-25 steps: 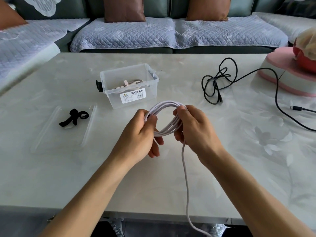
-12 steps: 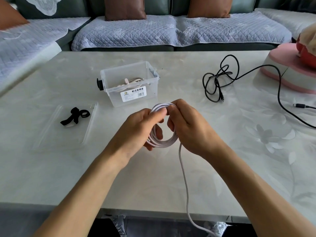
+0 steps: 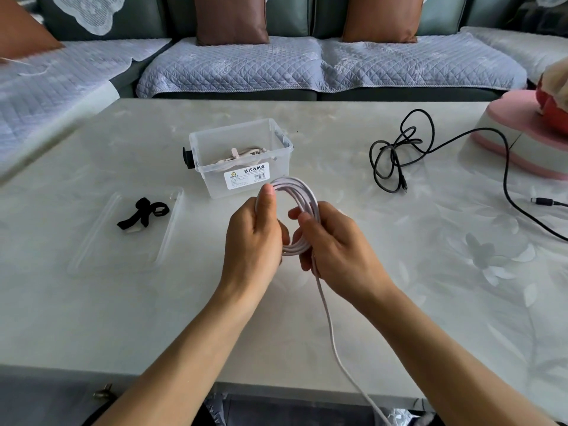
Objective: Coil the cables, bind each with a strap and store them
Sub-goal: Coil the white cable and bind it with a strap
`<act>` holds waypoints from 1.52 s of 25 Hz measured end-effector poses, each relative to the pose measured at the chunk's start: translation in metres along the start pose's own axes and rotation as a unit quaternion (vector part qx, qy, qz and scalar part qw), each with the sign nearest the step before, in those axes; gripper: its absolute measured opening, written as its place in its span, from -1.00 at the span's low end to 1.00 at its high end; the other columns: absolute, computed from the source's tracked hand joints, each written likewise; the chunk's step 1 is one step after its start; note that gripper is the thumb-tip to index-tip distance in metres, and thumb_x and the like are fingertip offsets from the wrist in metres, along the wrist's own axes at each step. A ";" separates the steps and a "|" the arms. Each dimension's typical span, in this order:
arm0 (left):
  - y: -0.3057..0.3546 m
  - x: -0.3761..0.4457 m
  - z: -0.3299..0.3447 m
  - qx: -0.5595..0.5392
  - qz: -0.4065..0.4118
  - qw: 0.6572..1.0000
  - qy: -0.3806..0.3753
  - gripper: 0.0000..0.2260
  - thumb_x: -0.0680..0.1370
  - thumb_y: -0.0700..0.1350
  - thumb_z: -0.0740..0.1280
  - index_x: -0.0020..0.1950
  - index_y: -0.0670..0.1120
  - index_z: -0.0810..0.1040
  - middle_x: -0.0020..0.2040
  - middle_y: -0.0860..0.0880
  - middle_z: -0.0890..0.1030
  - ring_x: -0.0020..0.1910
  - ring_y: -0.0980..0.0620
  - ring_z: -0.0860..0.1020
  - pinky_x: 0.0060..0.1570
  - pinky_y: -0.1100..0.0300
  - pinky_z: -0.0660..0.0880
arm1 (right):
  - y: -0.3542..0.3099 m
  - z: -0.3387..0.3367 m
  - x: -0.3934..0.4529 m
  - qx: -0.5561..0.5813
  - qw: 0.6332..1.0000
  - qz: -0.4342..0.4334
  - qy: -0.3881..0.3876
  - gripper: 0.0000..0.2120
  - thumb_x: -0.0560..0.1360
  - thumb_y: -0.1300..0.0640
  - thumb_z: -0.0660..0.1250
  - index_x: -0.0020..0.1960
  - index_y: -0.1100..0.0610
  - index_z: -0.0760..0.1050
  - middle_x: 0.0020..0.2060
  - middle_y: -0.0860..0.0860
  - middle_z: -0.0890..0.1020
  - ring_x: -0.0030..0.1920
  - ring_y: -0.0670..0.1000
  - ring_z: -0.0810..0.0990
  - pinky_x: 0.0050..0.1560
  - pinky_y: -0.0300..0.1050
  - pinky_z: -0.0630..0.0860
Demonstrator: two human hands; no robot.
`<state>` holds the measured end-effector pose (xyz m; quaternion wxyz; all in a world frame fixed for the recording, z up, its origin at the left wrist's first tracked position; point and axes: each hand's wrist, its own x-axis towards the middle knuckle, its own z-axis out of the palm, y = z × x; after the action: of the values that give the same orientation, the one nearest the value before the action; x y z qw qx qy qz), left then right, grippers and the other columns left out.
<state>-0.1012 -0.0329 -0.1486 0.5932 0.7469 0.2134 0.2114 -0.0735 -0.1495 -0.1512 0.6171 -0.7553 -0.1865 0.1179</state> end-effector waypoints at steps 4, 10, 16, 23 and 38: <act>0.003 -0.002 -0.009 0.023 0.026 0.998 -0.058 -0.65 0.66 0.04 0.17 -0.20 -0.16 0.47 -0.37 -0.13 0.64 -0.48 -0.12 0.60 -0.45 0.06 0.54 | 0.001 -0.003 0.005 -0.088 0.994 -0.054 0.040 -0.81 0.65 0.15 0.09 -0.01 0.14 0.47 -0.36 0.00 0.50 -0.39 -0.02 0.44 -0.32 -0.07 0.40; -0.002 0.009 -0.033 0.131 0.186 0.967 -0.113 -0.86 0.62 -0.04 0.22 0.04 0.03 0.57 -0.36 0.13 0.51 -0.38 0.12 0.46 -0.34 0.26 0.38 | -0.007 -0.015 0.007 -0.139 0.988 -0.054 -0.051 -0.81 0.64 0.12 0.17 -0.02 0.13 0.53 -0.36 -0.09 0.48 -0.38 -0.12 0.40 -0.32 -0.24 0.36; -0.004 0.005 -0.024 0.119 0.153 0.981 0.017 -0.83 0.67 -0.08 0.17 -0.01 -0.04 0.55 -0.38 0.08 0.46 -0.37 0.08 0.43 -0.33 0.29 0.35 | -0.009 -0.019 0.005 -0.107 0.992 0.017 -0.069 -0.66 0.60 -0.03 0.25 -0.18 0.19 0.56 -0.46 -0.05 0.59 -0.49 -0.07 0.38 -0.39 -0.16 0.34; -0.005 0.011 -0.025 0.045 0.090 0.988 0.119 -0.76 0.67 -0.01 0.11 -0.08 -0.04 0.51 -0.39 0.01 0.44 -0.33 -0.27 0.48 -0.31 -0.15 0.48 | -0.012 -0.020 0.002 0.004 0.998 0.066 -0.007 -0.68 0.65 0.05 0.17 -0.09 0.17 0.62 -0.46 -0.01 0.60 -0.52 -0.01 0.34 -0.49 -0.21 0.27; 0.005 -0.001 -0.017 0.049 0.066 0.996 -0.046 -0.90 0.53 -0.18 0.31 0.02 -0.01 0.52 -0.36 -0.06 0.60 -0.44 -0.06 0.59 -0.42 0.07 0.56 | -0.009 -0.022 0.007 -0.105 0.994 -0.001 0.022 -0.69 0.65 0.05 0.12 -0.16 0.14 0.51 -0.42 -0.04 0.60 -0.50 -0.17 0.44 -0.40 -0.30 0.30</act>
<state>-0.1110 -0.0210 -0.1403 0.5497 0.7964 0.1469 0.2049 -0.0592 -0.1645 -0.1378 0.5382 -0.8184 -0.1846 0.0801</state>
